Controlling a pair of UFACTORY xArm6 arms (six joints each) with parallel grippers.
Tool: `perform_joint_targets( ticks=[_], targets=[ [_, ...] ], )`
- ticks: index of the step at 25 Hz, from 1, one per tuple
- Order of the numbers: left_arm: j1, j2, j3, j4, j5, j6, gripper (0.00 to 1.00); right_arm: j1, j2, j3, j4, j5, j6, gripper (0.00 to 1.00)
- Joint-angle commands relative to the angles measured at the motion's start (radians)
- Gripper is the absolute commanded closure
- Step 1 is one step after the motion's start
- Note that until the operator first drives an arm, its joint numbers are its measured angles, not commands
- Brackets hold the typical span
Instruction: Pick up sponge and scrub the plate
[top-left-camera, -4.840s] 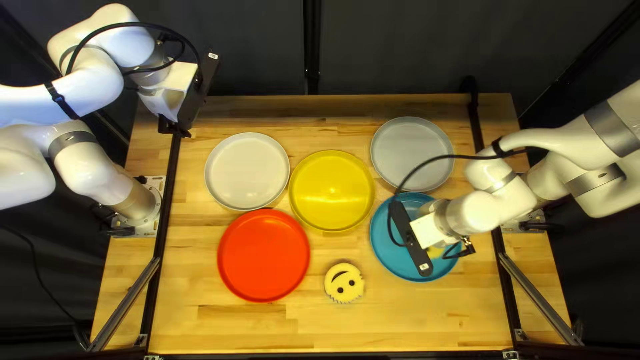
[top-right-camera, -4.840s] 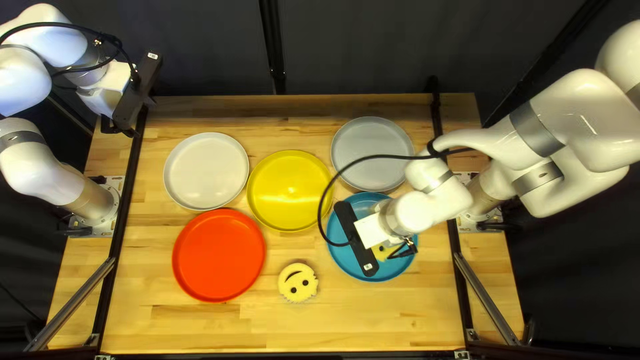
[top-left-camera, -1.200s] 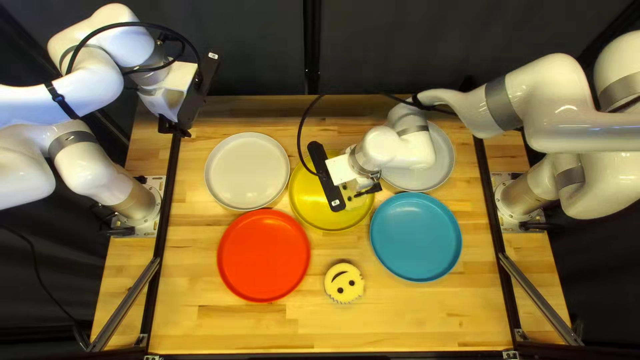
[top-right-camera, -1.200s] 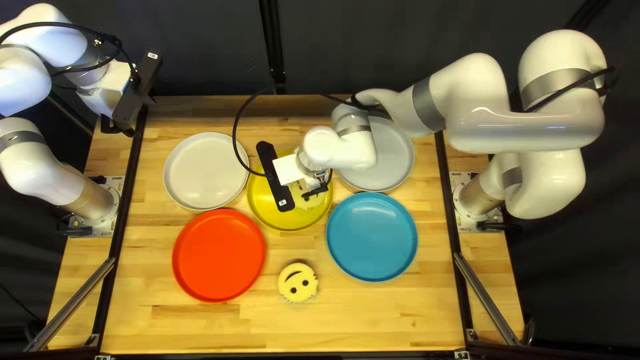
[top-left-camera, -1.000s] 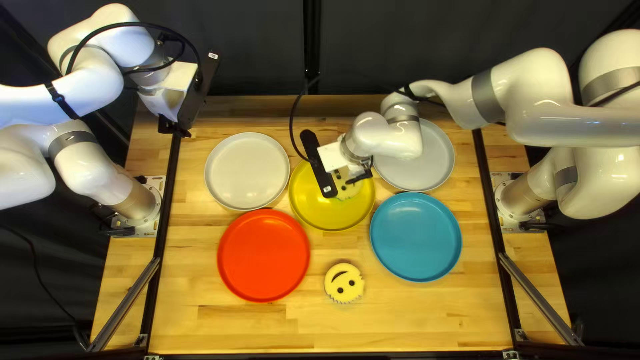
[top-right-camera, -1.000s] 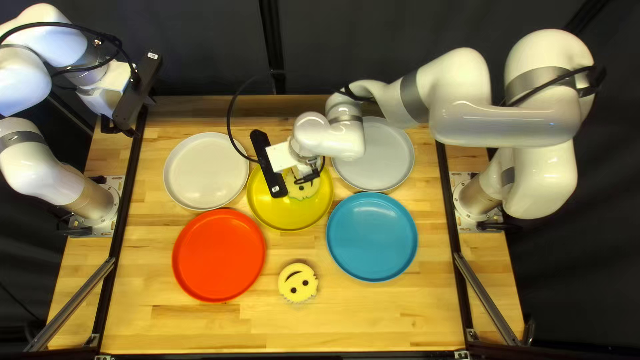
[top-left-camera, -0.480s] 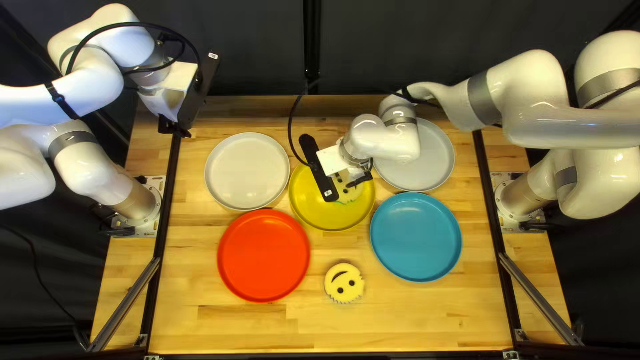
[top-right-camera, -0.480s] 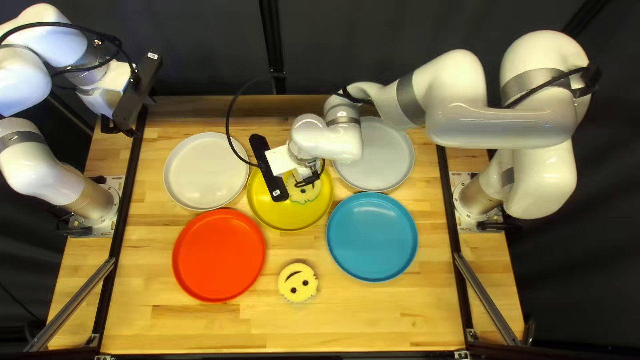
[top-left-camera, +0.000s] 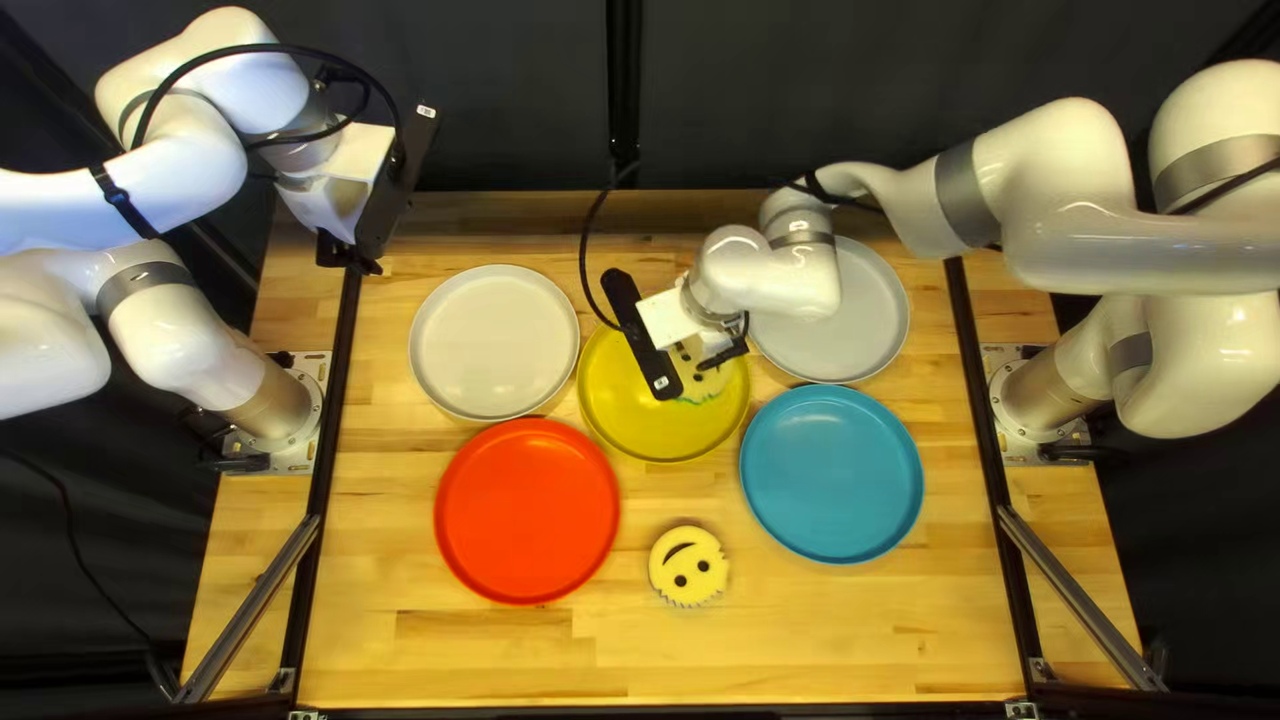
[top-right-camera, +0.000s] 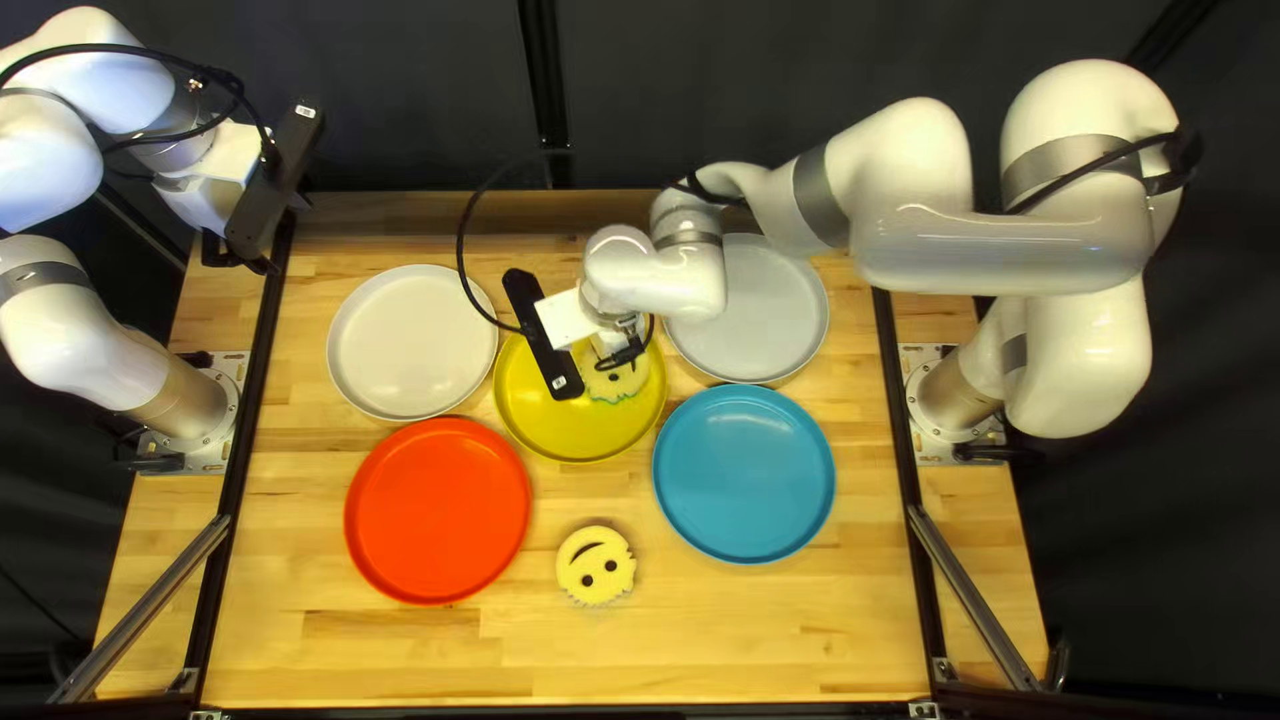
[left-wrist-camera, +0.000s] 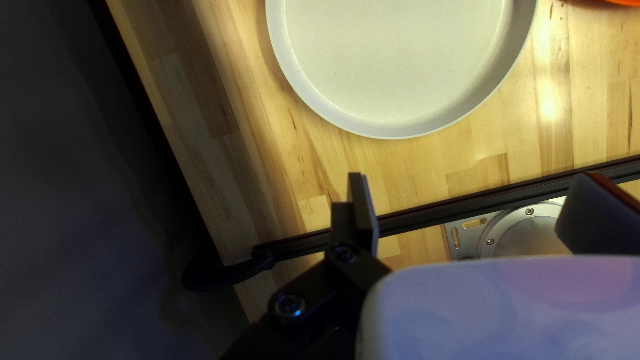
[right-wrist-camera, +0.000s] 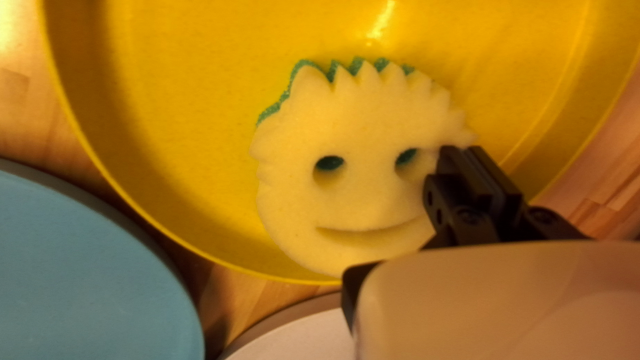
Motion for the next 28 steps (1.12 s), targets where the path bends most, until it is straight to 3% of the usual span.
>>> perform_joint_targets(
  ticks=[1, 6, 12, 16, 22, 28],
  targets=[
    [0.000, 0.000, 0.000, 0.000, 0.000, 0.000, 0.00, 0.006, 0.024, -0.045, 0.025, 0.023, -0.003, 1.00],
    [0.000, 0.000, 0.000, 0.000, 0.000, 0.000, 0.00, 0.051, 0.021, -0.067, 0.071, 0.063, 0.042, 1.00],
    [0.000, 0.000, 0.000, 0.000, 0.000, 0.000, 0.00, 0.129, 0.100, -0.213, 0.091, 0.184, 0.163, 1.00],
    [0.000, 0.000, 0.000, 0.000, 0.000, 0.000, 0.00, 0.098, 0.165, -0.270, 0.107, 0.187, 0.144, 1.00],
    [0.000, 0.000, 0.000, 0.000, 0.000, 0.000, 0.00, -0.021, 0.195, -0.299, 0.162, 0.192, 0.065, 1.00],
    [0.000, 0.000, 0.000, 0.000, 0.000, 0.000, 0.00, 0.009, 0.161, -0.270, 0.168, 0.187, 0.126, 1.00]
  ],
)
